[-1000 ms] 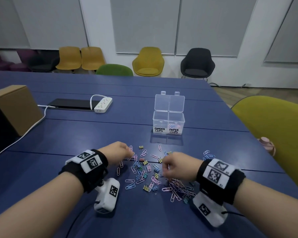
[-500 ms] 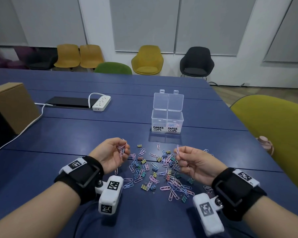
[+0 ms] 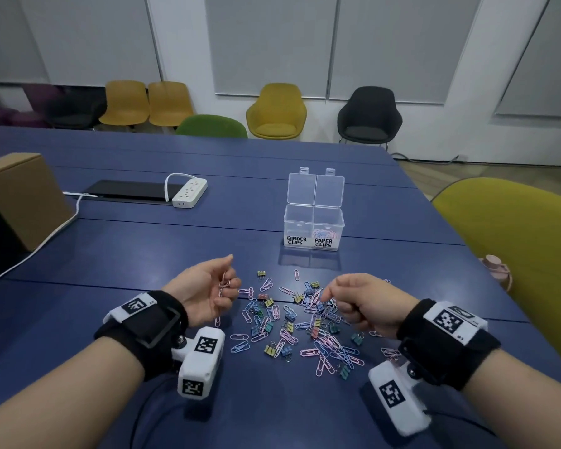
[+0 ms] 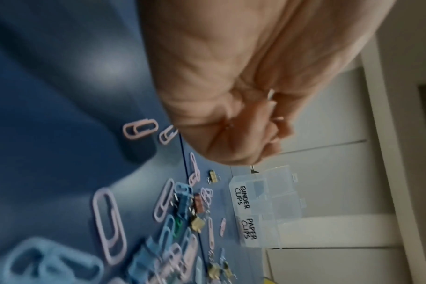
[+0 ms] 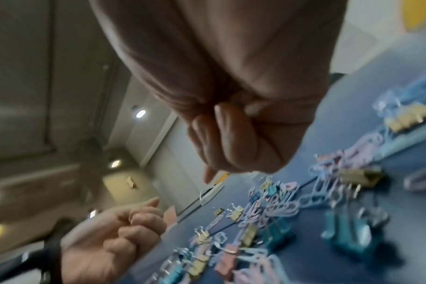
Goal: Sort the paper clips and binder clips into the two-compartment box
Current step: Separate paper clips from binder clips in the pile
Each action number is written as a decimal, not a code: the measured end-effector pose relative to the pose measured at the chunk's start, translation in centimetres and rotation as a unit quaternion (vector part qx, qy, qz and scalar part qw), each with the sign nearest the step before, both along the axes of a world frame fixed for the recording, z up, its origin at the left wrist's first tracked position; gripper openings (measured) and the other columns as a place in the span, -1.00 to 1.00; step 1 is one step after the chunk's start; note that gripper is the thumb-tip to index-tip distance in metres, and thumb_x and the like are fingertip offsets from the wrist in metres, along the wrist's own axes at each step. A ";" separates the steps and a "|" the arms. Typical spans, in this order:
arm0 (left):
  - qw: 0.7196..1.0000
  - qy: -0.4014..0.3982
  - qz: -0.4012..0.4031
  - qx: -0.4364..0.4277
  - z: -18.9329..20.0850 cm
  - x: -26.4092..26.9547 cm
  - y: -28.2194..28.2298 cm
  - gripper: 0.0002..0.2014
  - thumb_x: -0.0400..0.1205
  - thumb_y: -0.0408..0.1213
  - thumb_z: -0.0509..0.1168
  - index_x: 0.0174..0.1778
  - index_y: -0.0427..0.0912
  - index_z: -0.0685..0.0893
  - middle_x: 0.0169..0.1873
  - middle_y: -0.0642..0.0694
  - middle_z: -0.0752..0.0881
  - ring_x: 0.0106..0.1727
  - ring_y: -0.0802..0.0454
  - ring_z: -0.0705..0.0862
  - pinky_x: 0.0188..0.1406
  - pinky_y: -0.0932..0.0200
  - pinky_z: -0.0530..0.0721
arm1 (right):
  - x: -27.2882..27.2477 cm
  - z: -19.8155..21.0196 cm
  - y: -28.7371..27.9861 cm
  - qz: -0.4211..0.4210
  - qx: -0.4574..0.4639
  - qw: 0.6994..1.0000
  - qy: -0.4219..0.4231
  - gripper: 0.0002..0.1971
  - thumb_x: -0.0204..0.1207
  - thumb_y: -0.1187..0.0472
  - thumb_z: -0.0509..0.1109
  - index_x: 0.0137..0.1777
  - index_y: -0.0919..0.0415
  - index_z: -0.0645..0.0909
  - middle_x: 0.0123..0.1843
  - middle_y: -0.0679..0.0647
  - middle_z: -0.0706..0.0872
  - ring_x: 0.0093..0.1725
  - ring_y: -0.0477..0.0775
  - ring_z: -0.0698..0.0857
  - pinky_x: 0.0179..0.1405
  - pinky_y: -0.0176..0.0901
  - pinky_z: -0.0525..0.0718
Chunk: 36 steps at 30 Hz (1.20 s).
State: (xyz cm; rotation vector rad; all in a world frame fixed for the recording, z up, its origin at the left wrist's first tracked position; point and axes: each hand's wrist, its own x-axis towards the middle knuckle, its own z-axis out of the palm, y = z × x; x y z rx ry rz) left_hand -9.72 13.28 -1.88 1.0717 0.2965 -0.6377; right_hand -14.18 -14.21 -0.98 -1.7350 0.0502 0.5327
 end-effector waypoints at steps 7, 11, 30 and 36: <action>0.991 0.025 -0.002 0.134 -0.1 0.5 1.6 -0.75 0.75 -0.27 0.07 -0.20 -0.23 0.54 -0.65 0.03 0.36 -0.71 0.18 0.32 -0.83 0.42 0.25 | 0.1 1.0 0.5 0.122 -0.331 0.932 -0.084 -0.70 0.65 0.30 0.08 -0.20 0.13 0.60 -0.43 0.00 0.46 -0.55 -0.03 0.36 -0.63 -0.31 0.34; 0.926 -0.041 -0.045 0.371 0.0 0.8 2.1 -0.71 0.66 -0.06 0.26 -0.24 -0.21 0.57 -0.65 0.04 0.23 -0.71 0.14 0.17 -0.71 0.43 0.09 | 0.0 1.0 1.2 0.223 -0.480 0.840 -0.119 -0.77 0.55 0.03 0.36 -0.22 0.18 0.61 -0.34 0.01 0.59 -0.33 0.03 0.52 -0.38 -0.21 0.44; 0.895 -0.031 -0.140 0.422 0.7 0.0 0.5 -0.82 0.44 -0.25 0.22 -0.44 -0.15 0.40 -0.65 -0.02 0.30 -0.70 0.06 0.21 -0.64 0.43 0.10 | 0.2 0.8 0.7 0.088 -0.274 0.956 -0.049 -0.77 0.58 0.24 0.18 -0.32 0.08 0.33 -0.43 -0.01 0.41 -0.53 -0.05 0.31 -0.61 -0.30 0.26; 0.997 0.060 0.024 0.051 1.2 0.1 0.1 -0.93 0.34 -0.40 0.07 -0.42 -0.18 0.31 -0.58 -0.08 0.40 -0.71 0.11 0.38 -0.84 0.45 0.23 | 0.3 0.1 -0.8 -0.103 0.217 0.965 0.107 -0.74 0.49 0.27 0.08 -0.44 0.13 0.27 -0.50 0.03 0.28 -0.61 -0.07 0.18 -0.66 -0.35 0.07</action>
